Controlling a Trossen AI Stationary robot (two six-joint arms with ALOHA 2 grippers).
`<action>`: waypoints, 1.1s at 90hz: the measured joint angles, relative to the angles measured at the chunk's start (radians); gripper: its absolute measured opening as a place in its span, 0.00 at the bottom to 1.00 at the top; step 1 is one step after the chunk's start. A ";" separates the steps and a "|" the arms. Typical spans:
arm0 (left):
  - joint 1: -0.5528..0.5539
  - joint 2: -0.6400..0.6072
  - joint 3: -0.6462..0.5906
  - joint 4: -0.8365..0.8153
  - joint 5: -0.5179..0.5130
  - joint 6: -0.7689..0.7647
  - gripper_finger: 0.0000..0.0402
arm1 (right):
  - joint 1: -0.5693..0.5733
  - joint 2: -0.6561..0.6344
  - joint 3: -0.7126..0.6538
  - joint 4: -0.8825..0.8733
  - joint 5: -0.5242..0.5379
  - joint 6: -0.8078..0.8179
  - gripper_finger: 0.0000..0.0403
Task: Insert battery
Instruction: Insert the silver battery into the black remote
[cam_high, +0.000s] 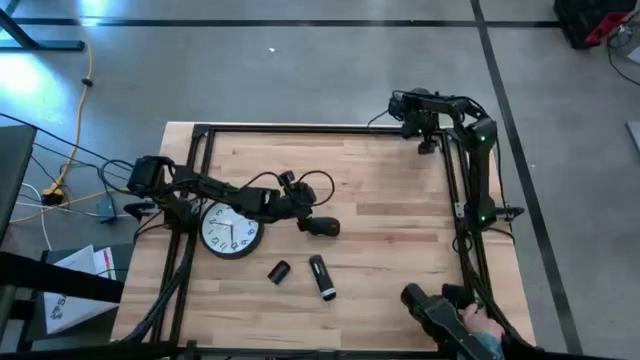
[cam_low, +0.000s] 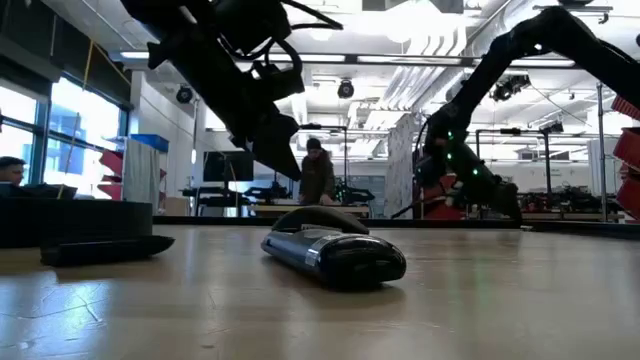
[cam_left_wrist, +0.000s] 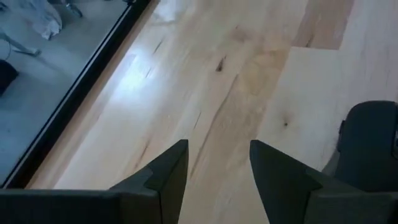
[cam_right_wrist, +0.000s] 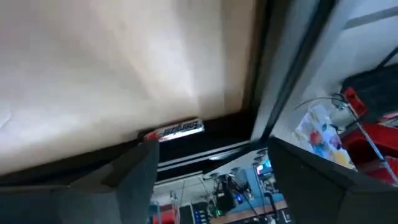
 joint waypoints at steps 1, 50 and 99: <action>0.001 0.000 0.000 0.000 0.001 0.000 0.39 | -0.001 0.000 0.000 0.001 0.001 0.001 0.60; 0.003 0.000 0.000 0.043 0.022 0.029 0.39 | 0.004 0.000 -0.002 0.013 -0.010 -0.007 0.02; 0.000 0.000 0.000 0.042 0.044 0.035 0.39 | -0.039 0.080 0.041 -0.065 0.017 0.221 0.00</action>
